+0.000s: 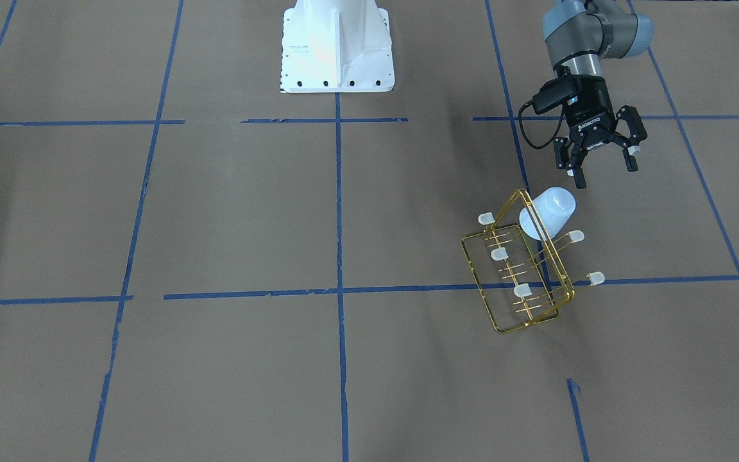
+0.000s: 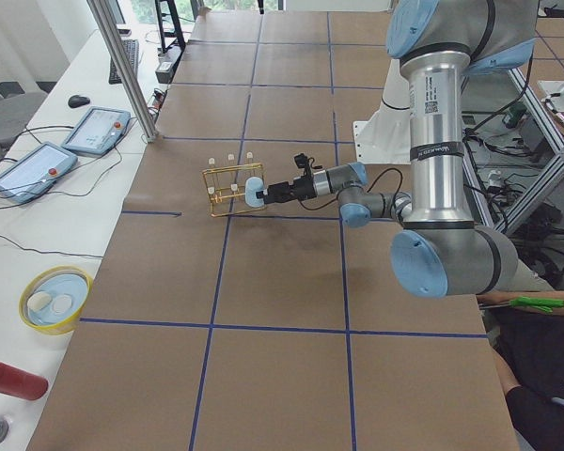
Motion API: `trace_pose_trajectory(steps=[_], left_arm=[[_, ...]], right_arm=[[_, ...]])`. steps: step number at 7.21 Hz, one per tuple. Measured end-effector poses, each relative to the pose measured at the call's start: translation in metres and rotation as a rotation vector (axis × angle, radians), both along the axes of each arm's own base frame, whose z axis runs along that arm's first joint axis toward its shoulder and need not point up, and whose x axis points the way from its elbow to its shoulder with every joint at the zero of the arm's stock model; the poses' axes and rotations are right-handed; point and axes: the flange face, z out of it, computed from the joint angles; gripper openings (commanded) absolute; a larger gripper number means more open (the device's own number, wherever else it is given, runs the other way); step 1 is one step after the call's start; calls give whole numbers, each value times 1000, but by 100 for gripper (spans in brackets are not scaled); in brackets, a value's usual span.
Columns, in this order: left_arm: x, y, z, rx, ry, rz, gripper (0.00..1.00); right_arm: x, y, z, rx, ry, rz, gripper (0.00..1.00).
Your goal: Hang cup on cup holder
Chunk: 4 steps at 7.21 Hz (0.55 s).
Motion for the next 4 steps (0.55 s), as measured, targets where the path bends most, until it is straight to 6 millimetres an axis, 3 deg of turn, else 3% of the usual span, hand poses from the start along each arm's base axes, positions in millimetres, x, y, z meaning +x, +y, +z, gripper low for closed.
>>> trace_pose_trajectory(steps=[2, 4], left_arm=[[-12, 6, 5, -32, 295, -27, 100], [-34, 18, 11, -100, 569, 86, 100]], right_arm=[[0, 0, 0, 0, 0, 0, 100], [0, 0, 0, 0, 0, 0, 100]])
